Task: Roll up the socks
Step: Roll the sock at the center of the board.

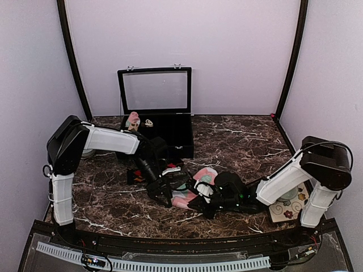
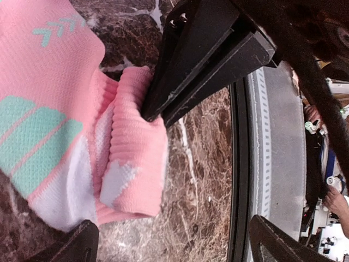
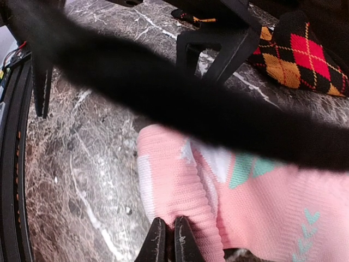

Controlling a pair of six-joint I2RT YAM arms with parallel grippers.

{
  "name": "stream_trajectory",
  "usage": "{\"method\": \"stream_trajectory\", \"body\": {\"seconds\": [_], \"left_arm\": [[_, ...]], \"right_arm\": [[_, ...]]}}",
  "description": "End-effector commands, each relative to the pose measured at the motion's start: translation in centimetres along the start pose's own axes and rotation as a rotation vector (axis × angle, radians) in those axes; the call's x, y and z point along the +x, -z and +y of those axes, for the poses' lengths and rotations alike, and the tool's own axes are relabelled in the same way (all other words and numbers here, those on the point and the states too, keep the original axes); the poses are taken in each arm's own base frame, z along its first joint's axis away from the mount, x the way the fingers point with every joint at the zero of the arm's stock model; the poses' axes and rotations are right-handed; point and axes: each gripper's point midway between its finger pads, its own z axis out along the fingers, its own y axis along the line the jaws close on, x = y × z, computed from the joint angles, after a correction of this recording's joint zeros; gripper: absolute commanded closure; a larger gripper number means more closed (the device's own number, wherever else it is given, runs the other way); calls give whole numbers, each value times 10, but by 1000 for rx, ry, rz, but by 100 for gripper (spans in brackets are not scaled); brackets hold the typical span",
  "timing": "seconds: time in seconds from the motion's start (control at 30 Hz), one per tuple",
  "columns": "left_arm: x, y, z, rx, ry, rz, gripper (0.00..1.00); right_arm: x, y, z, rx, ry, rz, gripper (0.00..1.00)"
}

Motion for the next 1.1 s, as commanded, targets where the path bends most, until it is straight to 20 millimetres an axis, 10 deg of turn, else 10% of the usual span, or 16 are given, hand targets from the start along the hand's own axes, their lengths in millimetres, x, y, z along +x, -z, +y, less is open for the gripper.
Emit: {"method": "stream_trajectory", "body": {"seconds": [0.0, 0.23, 0.5, 1.07], "left_arm": [[-4, 25, -4, -157, -161, -32, 2], [0, 35, -13, -307, -447, -61, 12], [-7, 0, -25, -371, -729, 20, 19], [-26, -24, 23, -547, -881, 122, 43]], "right_arm": [[93, -1, -5, 5, -170, 348, 97], [90, 0, -13, -27, -412, 343, 97], [87, 6, -8, -116, -640, 334, 97], [91, 12, -11, -168, -802, 343, 97]]}}
